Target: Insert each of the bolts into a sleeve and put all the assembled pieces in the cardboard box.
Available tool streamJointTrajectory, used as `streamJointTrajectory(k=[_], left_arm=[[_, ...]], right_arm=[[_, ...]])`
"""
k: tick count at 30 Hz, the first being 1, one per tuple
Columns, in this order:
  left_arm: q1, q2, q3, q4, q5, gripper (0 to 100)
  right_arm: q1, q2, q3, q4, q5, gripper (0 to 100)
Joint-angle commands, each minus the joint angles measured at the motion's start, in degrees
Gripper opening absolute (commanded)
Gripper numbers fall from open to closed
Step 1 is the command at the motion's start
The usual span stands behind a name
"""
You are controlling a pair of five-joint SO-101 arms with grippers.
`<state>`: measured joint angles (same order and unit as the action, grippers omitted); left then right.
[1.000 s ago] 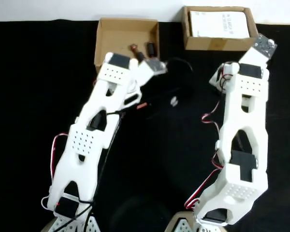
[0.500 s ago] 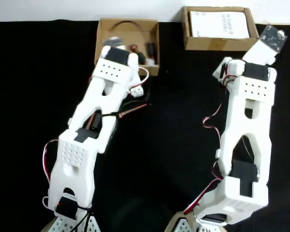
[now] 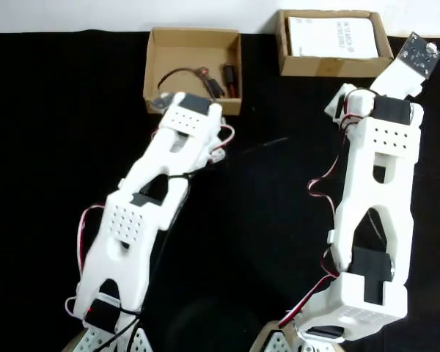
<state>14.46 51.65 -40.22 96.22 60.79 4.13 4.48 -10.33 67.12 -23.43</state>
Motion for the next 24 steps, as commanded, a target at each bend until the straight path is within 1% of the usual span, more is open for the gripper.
streamJointTrajectory(k=[1, 7, 8, 11, 12, 13, 20, 24], left_arm=[[-3.56, 2.51, 0.04, -0.18, 0.26, 21], [-8.22, 3.03, -4.79, 0.0, -0.44, 21], [-8.48, 2.95, -6.37, 0.18, -1.85, 21], [-8.84, 2.95, -11.03, 0.26, -11.6, 21], [-9.01, 2.95, -12.09, 0.26, -13.98, 21], [-9.1, 3.03, -13.05, 0.26, -14.77, 21], [-8.92, 2.95, -20.09, 0.35, -15.12, 21], [-8.4, 2.95, -26.95, 3.43, -14.68, 21]], right_arm=[[0.4, -3.82, -0.04, -1.89, 0.0, 0.7], [0.22, -3.82, 0.04, -1.89, 0.0, 0.7], [0.22, -3.82, 0.04, -1.89, 0.0, 0.7], [0.22, -3.82, 0.04, -1.8, 0.0, 0.7], [0.22, -3.82, 0.04, -1.89, 0.0, 0.7], [0.22, -3.82, 0.04, -1.89, 0.0, 0.7], [0.22, -3.74, 0.04, -1.89, 0.0, 0.7], [0.22, -3.74, 0.04, -1.89, 0.0, 0.7]])
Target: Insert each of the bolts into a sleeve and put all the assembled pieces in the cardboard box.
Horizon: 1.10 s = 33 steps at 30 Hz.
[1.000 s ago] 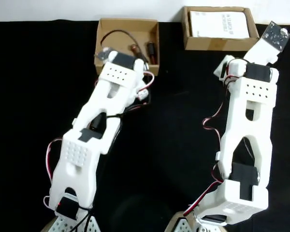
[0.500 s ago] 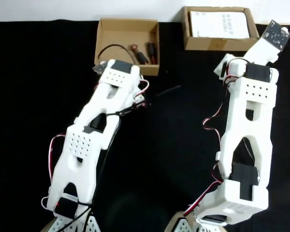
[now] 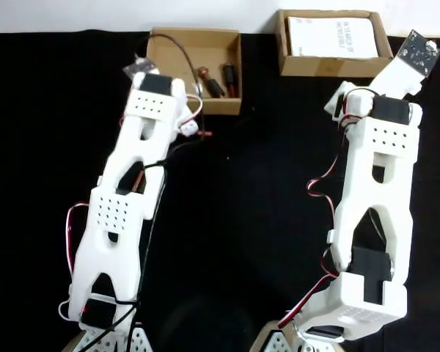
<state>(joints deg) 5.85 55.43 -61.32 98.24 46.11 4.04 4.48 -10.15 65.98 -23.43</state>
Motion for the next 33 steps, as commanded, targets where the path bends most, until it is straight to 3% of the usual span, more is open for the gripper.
streamJointTrajectory(k=[1, 5, 16, 23, 29, 33], left_arm=[[0.4, -0.84, -7.34, 1.49, 1.23, 21], [0.57, -0.31, -11.03, 0.09, 10.55, 21], [0.75, 10.86, -7.43, -2.29, 14.24, 21], [-2.51, 11.21, -7.52, -0.7, 14.07, 21], [1.1, 0.31, -8.04, 2.73, 7.12, 21], [1.27, -3.65, -8.22, 1.32, 9.41, 21]], right_arm=[[0.31, -3.74, -0.13, -0.75, 0.0, 0.7], [0.22, -3.74, -0.13, -0.75, 0.0, 0.7], [0.22, -3.74, 0.4, -0.92, 0.0, 0.7], [0.22, -3.91, 3.65, -4.09, 0.0, 0.7], [0.22, -3.91, 3.65, -4.09, 0.0, 0.7], [0.22, -3.91, 3.65, -4.09, 0.0, 0.7]])
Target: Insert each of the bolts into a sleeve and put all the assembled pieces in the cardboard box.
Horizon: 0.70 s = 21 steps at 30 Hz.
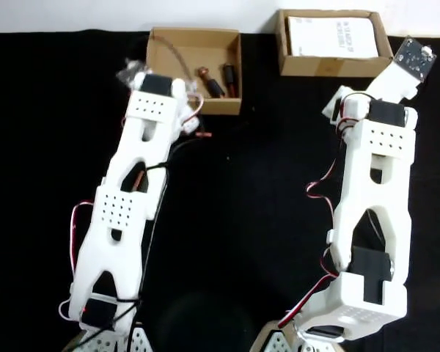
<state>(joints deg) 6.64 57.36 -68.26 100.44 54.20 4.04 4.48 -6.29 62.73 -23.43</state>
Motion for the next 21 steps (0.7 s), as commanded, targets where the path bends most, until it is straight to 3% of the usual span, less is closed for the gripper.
streamJointTrajectory(k=[1, 8, 17, 21], left_arm=[[0.31, -5.41, -0.92, -2.81, 1.93, 21], [-0.66, 6.46, 3.74, -13.71, 4.13, 21], [-3.12, 12.35, -1.98, -6.33, 3.78, 18], [-3.21, 12.0, -2.15, -4.13, -4.22, 8]], right_arm=[[0.13, -3.91, -0.13, -0.84, 0.0, 0.7], [0.13, -3.91, -0.13, -0.84, 0.0, 0.7], [0.13, -3.91, -0.13, -0.84, 0.0, 0.7], [0.13, -3.91, -0.13, -0.84, 0.0, 0.7]])
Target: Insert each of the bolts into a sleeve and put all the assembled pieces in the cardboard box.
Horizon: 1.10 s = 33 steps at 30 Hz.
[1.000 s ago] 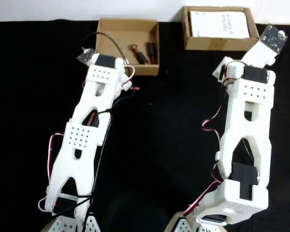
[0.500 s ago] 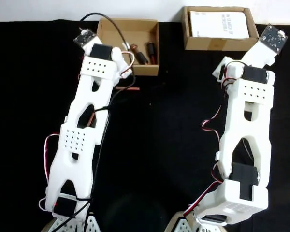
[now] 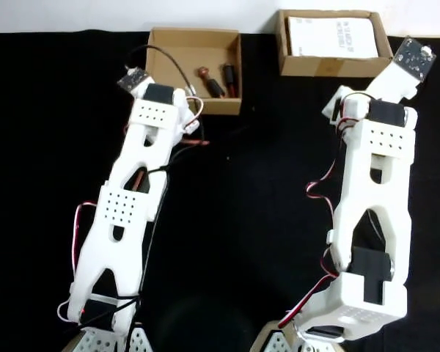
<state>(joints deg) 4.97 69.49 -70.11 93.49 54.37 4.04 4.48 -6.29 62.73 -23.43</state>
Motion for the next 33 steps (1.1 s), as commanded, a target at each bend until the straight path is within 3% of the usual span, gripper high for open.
streamJointTrajectory(k=[1, 3, 10, 13, 19, 27, 33], left_arm=[[-1.45, -0.48, -0.66, 3.16, -6.33, 5], [-0.84, -1.1, -2.24, 4.04, -12.31, 1], [5.58, -3.21, -6.55, 7.03, -39.56, 1], [6.9, -1.8, -5.93, 7.12, -46.07, 2], [6.73, -0.75, -0.66, 7.3, -46.51, 16], [6.81, -0.31, -2.95, 6.95, -38.59, 17], [7.25, -0.31, -0.57, 7.21, -38.33, 14]], right_arm=[[0.13, -3.91, -0.13, -0.84, 0.0, 0.7], [0.13, -3.91, -0.13, -0.84, 0.0, 0.7], [0.13, -3.82, -0.13, -0.92, 0.0, 0.7], [0.13, -3.82, -0.04, -0.92, 0.0, 0.7], [0.13, -3.82, -0.04, -0.92, 0.0, 0.7], [0.13, -3.82, -0.04, -0.92, 0.0, 0.7], [0.13, -3.82, -0.04, -0.92, 0.0, 0.7]])
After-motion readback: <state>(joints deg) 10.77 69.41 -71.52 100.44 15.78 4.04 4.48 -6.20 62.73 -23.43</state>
